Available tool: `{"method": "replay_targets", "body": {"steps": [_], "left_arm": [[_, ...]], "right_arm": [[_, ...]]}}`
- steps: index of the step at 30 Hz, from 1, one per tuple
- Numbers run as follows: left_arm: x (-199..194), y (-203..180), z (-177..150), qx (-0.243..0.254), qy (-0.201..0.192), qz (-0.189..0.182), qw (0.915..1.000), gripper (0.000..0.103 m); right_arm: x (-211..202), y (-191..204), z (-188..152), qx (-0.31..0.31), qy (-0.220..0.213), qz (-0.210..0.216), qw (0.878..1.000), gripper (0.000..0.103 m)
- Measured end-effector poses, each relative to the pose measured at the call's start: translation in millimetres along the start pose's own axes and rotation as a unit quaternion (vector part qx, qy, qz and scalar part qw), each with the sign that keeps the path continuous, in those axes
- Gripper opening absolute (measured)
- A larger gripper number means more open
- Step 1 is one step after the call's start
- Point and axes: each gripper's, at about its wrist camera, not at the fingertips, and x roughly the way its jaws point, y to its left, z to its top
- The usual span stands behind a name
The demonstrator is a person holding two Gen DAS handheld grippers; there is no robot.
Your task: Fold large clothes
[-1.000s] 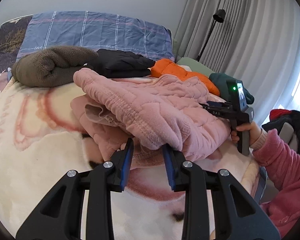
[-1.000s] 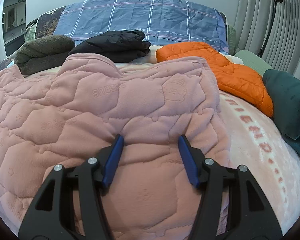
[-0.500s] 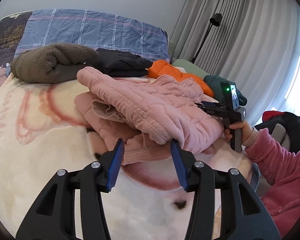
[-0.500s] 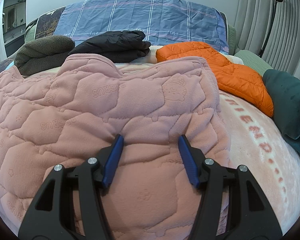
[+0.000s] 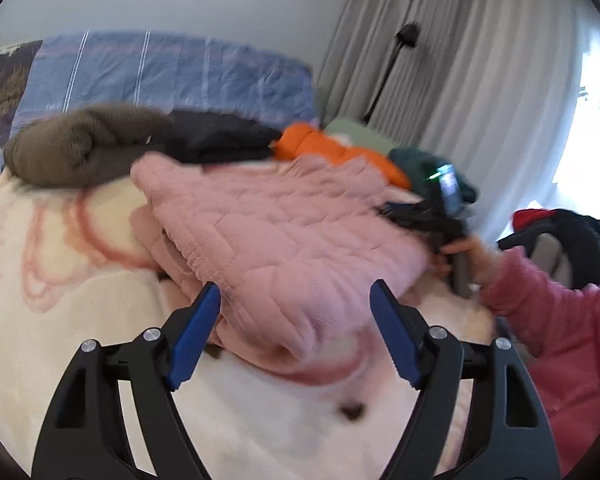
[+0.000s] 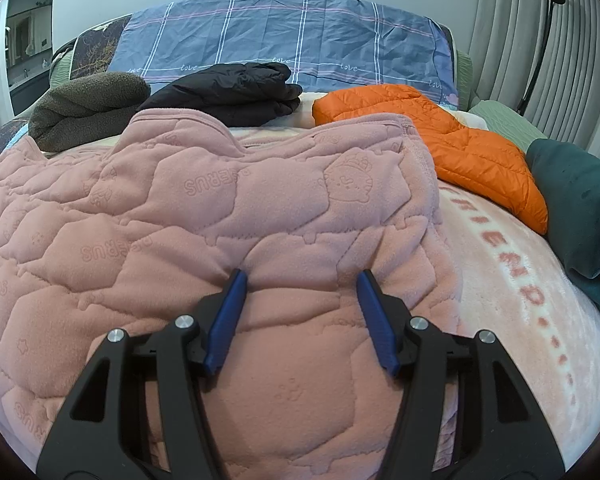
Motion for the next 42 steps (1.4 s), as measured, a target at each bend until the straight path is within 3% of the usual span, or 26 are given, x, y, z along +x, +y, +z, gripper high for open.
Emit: {"method": "replay_targets", "body": {"steps": [2,3,5,7,9,11,13,15,16,17,20,23,25,27,29,32,34,38,40,42], "left_arm": [[28.8,8.8,2.1,-0.020,0.043,0.021,0.9986,0.076],[37.1,13.1,1.4,-0.032,0.057,0.023,0.9976,0.061],[51.7,17.6,-4.6,-0.051,0.078,0.033,0.9951,0.043],[51.2,14.3,-12.6,-0.043,0.077,0.045,0.9951,0.037],[55.1,17.7,-28.9,-0.047,0.097,0.050,0.9930,0.037],[48.7,23.5,-33.3,-0.069,0.087,0.039,0.9930,0.038],[43.1,19.4,-27.9,-0.068,0.086,0.053,0.9926,0.038],[29.2,0.5,-17.9,-0.033,0.075,0.083,0.9931,0.038],[15.7,-13.6,-9.4,-0.006,0.059,0.103,0.9929,0.038],[6.4,-22.0,-3.7,0.011,0.045,0.114,0.9923,0.038],[-12.0,-42.5,22.1,0.037,0.006,0.133,0.9904,0.037],[8.9,-47.4,41.0,0.037,-0.002,0.144,0.9888,0.037],[45.3,-36.2,42.9,0.020,0.038,0.189,0.9810,0.039],[83.3,-3.4,23.2,-0.014,0.107,0.252,0.9616,0.060],[77.1,7.1,11.6,-0.043,0.087,0.231,0.9681,0.062],[59.1,7.2,13.7,-0.061,0.077,0.233,0.9675,0.062],[48.7,-3.2,22.6,-0.052,0.060,0.245,0.9664,0.059],[35.6,-37.0,55.9,-0.002,-0.007,0.233,0.9725,0.057],[48.9,-40.2,64.1,0.008,-0.003,0.231,0.9729,0.057],[89.0,-21.9,56.2,-0.010,0.062,0.259,0.9638,0.057]], "right_arm": [[0.0,-0.2,0.1,0.000,0.000,0.001,1.000,0.059],[-0.1,0.1,0.3,0.001,-0.001,0.002,1.000,0.059],[0.0,-0.5,2.0,0.002,-0.001,0.004,1.000,0.059],[0.0,0.3,2.7,0.000,-0.002,0.005,1.000,0.059],[-0.2,0.2,2.4,-0.001,-0.004,0.008,1.000,0.059],[-1.9,-1.1,3.4,-0.002,-0.001,0.014,1.000,0.059],[-12.2,-7.1,6.9,0.011,0.003,0.023,1.000,0.057],[-39.5,-20.5,10.8,0.038,-0.010,0.023,0.999,0.047],[-52.4,-26.1,10.6,0.044,-0.020,0.021,0.999,0.029],[-67.9,-33.8,10.5,0.047,-0.034,0.024,0.998,0.020],[-86.4,-55.3,3.7,0.070,-0.039,0.058,0.995,0.012],[-58.8,-60.5,-11.6,0.082,0.021,0.060,0.995,0.012],[-28.1,-59.8,-31.5,0.088,0.055,0.054,0.993,0.011],[-30.2,-58.7,-35.4,0.082,0.037,0.051,0.995,0.011],[-40.6,-53.1,-31.1,0.068,0.036,0.041,0.996,0.012],[-58.9,-52.5,-23.0,0.087,0.043,0.036,0.995,0.018],[-81.5,-43.6,-9.8,0.116,0.020,0.083,0.990,0.023],[-115.1,28.5,2.1,0.051,-0.044,0.168,0.984,0.032],[-100.3,68.7,-6.6,0.011,-0.012,0.186,0.982,0.035],[-60.6,93.6,-27.7,-0.002,0.063,0.167,0.984,0.036]]}}
